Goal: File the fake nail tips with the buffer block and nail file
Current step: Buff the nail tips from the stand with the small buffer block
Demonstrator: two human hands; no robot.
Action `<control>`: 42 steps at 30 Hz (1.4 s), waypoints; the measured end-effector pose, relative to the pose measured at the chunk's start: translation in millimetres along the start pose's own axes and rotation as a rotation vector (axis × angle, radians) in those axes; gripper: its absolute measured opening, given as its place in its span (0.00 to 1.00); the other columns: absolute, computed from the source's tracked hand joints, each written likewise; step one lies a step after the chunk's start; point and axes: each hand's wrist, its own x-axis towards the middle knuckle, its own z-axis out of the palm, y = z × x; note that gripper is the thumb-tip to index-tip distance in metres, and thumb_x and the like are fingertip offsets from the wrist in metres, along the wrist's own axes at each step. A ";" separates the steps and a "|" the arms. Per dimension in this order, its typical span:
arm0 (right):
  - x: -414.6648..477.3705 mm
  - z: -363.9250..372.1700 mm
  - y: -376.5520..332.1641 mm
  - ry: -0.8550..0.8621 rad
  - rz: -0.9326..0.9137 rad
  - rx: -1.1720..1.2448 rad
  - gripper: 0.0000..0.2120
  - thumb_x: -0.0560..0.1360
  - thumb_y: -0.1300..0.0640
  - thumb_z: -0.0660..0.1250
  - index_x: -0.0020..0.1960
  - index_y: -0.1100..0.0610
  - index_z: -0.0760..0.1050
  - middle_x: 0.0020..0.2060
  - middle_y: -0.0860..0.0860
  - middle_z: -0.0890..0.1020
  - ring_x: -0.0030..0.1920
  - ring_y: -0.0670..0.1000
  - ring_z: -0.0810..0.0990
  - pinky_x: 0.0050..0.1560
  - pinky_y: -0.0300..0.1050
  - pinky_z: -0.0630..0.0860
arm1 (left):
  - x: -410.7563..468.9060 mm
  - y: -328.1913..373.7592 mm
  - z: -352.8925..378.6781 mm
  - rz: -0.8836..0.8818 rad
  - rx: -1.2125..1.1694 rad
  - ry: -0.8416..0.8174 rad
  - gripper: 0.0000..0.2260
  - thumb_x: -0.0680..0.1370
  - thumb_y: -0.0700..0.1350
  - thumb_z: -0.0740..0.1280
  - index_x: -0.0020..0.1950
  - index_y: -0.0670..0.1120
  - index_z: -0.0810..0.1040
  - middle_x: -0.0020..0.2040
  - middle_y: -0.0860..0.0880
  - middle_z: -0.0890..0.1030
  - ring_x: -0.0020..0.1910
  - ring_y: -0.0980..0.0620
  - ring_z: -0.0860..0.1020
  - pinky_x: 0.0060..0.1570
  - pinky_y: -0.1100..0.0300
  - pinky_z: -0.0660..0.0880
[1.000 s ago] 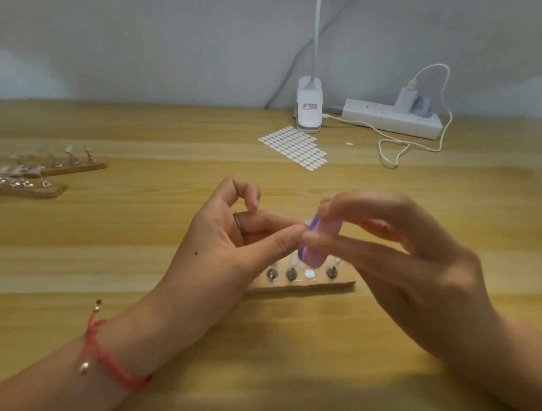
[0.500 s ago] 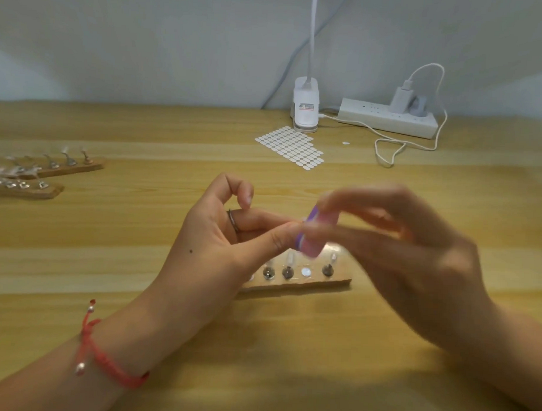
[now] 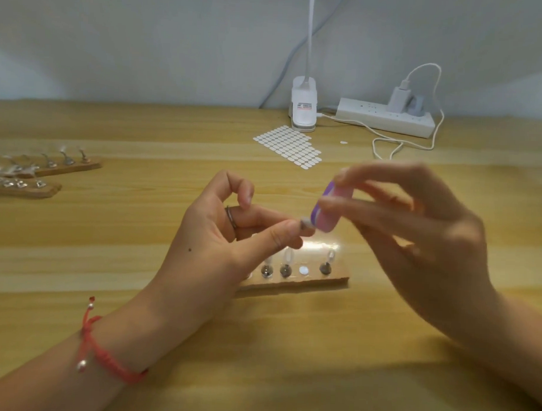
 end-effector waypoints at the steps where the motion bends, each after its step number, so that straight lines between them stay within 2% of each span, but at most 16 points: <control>1: -0.1 -1.3 1.9 0.008 -0.015 -0.022 0.11 0.78 0.70 0.65 0.59 0.63 0.76 0.53 0.57 0.76 0.57 0.50 0.79 0.64 0.45 0.75 | -0.7 -0.3 -0.1 0.003 0.007 -0.006 0.21 0.68 0.41 0.73 0.44 0.46 0.59 0.40 0.45 0.86 0.39 0.44 0.82 0.45 0.50 0.75; 3: -3.1 0.6 1.3 -0.041 -0.060 -0.041 0.12 0.79 0.70 0.64 0.59 0.61 0.78 0.53 0.56 0.77 0.57 0.55 0.80 0.60 0.51 0.77 | -2.0 -0.1 0.8 -0.014 -0.022 0.001 0.22 0.69 0.40 0.74 0.44 0.46 0.59 0.39 0.45 0.86 0.37 0.48 0.82 0.42 0.55 0.73; 8: -6.1 2.3 2.6 -0.087 -0.082 -0.079 0.16 0.77 0.72 0.67 0.60 0.58 0.78 0.53 0.53 0.77 0.56 0.56 0.80 0.54 0.52 0.78 | -0.6 -0.8 -0.2 -0.014 -0.068 0.025 0.21 0.70 0.40 0.74 0.44 0.46 0.59 0.40 0.44 0.86 0.39 0.45 0.82 0.46 0.48 0.70; 13: -1.4 0.8 1.2 -0.077 -0.089 -0.152 0.12 0.77 0.70 0.66 0.57 0.60 0.81 0.52 0.56 0.78 0.53 0.58 0.80 0.53 0.53 0.77 | -0.6 -3.6 -1.2 0.028 -0.029 0.013 0.20 0.69 0.40 0.74 0.45 0.46 0.61 0.39 0.44 0.86 0.36 0.48 0.82 0.42 0.58 0.77; 17: -3.6 4.6 -5.0 -0.108 -0.113 -0.119 0.11 0.83 0.61 0.62 0.53 0.60 0.84 0.52 0.57 0.80 0.53 0.59 0.81 0.54 0.51 0.77 | -0.6 -3.7 -1.3 0.034 -0.015 0.024 0.17 0.68 0.42 0.71 0.44 0.46 0.62 0.38 0.46 0.86 0.32 0.44 0.77 0.38 0.51 0.74; 19: -0.5 0.9 -2.0 -0.063 -0.078 -0.131 0.08 0.81 0.63 0.64 0.56 0.60 0.82 0.52 0.56 0.78 0.53 0.59 0.81 0.55 0.54 0.77 | -0.1 -3.3 -0.6 0.043 0.003 0.024 0.18 0.68 0.42 0.71 0.44 0.46 0.61 0.38 0.45 0.86 0.34 0.42 0.80 0.42 0.44 0.75; 22: -2.5 2.6 -3.1 -0.076 -0.074 -0.126 0.10 0.81 0.65 0.63 0.55 0.59 0.82 0.53 0.55 0.78 0.54 0.58 0.80 0.56 0.51 0.76 | -0.9 -3.7 -0.1 0.045 0.009 0.018 0.17 0.69 0.41 0.71 0.44 0.46 0.61 0.38 0.46 0.86 0.34 0.47 0.80 0.39 0.51 0.75; 24: -5.0 5.4 -5.0 -0.105 -0.112 -0.125 0.12 0.83 0.62 0.61 0.54 0.60 0.84 0.53 0.56 0.80 0.54 0.58 0.80 0.57 0.49 0.75 | -0.8 -3.6 0.3 0.039 0.003 0.025 0.17 0.69 0.41 0.70 0.43 0.47 0.61 0.38 0.46 0.86 0.33 0.46 0.77 0.37 0.48 0.73; 27: 0.5 -0.6 1.3 -0.037 -0.040 -0.123 0.11 0.79 0.68 0.65 0.58 0.60 0.79 0.53 0.56 0.77 0.54 0.60 0.80 0.58 0.54 0.77 | -0.1 -2.0 0.5 0.046 0.028 0.028 0.17 0.69 0.41 0.71 0.44 0.46 0.61 0.38 0.46 0.86 0.37 0.46 0.82 0.46 0.41 0.75; 29: -1.4 1.4 -0.8 -0.069 -0.051 -0.128 0.10 0.80 0.67 0.64 0.58 0.60 0.80 0.53 0.56 0.78 0.54 0.59 0.80 0.57 0.52 0.77 | -0.5 -1.5 -0.2 0.046 0.022 0.033 0.17 0.69 0.41 0.71 0.44 0.46 0.61 0.38 0.45 0.86 0.36 0.40 0.81 0.44 0.43 0.74; 32: -4.8 4.4 -3.8 -0.128 -0.122 -0.142 0.10 0.80 0.66 0.64 0.55 0.59 0.83 0.53 0.56 0.80 0.53 0.58 0.80 0.56 0.49 0.76 | -0.5 1.5 0.5 0.028 0.010 0.055 0.17 0.69 0.41 0.70 0.44 0.46 0.61 0.39 0.46 0.86 0.35 0.27 0.75 0.42 0.34 0.72; 34: -1.1 -1.0 2.0 -0.076 -0.064 -0.140 0.11 0.79 0.68 0.65 0.57 0.59 0.81 0.53 0.55 0.78 0.54 0.60 0.80 0.55 0.54 0.77 | 0.2 2.2 0.8 0.034 0.026 0.051 0.17 0.69 0.41 0.71 0.44 0.46 0.61 0.38 0.45 0.86 0.36 0.36 0.80 0.45 0.36 0.74; 36: -2.4 -0.6 1.6 -0.067 -0.031 -0.113 0.11 0.79 0.67 0.65 0.58 0.58 0.80 0.53 0.55 0.77 0.54 0.60 0.80 0.55 0.56 0.77 | -0.5 0.5 0.3 0.040 0.040 0.038 0.17 0.69 0.41 0.71 0.44 0.46 0.61 0.38 0.45 0.86 0.36 0.46 0.83 0.44 0.46 0.76; 37: -5.4 2.4 -0.8 -0.089 -0.053 -0.104 0.10 0.80 0.66 0.64 0.56 0.58 0.82 0.53 0.56 0.78 0.54 0.59 0.80 0.55 0.54 0.77 | -0.9 0.0 0.1 0.032 0.032 0.036 0.17 0.68 0.41 0.70 0.44 0.46 0.61 0.38 0.45 0.86 0.36 0.46 0.82 0.42 0.49 0.75; 40: -6.2 5.5 -2.3 -0.113 -0.099 -0.096 0.11 0.80 0.67 0.63 0.55 0.59 0.83 0.53 0.57 0.79 0.54 0.59 0.80 0.55 0.52 0.77 | -0.6 1.1 0.2 0.017 0.001 0.042 0.17 0.68 0.41 0.71 0.44 0.46 0.61 0.38 0.44 0.85 0.35 0.42 0.79 0.40 0.40 0.72; 42: -2.0 1.1 2.2 -0.041 -0.025 -0.074 0.12 0.78 0.69 0.65 0.59 0.59 0.78 0.53 0.57 0.77 0.55 0.59 0.81 0.58 0.54 0.78 | -0.1 1.3 0.3 0.030 0.011 0.031 0.18 0.69 0.40 0.71 0.44 0.46 0.61 0.38 0.44 0.85 0.37 0.45 0.82 0.44 0.39 0.75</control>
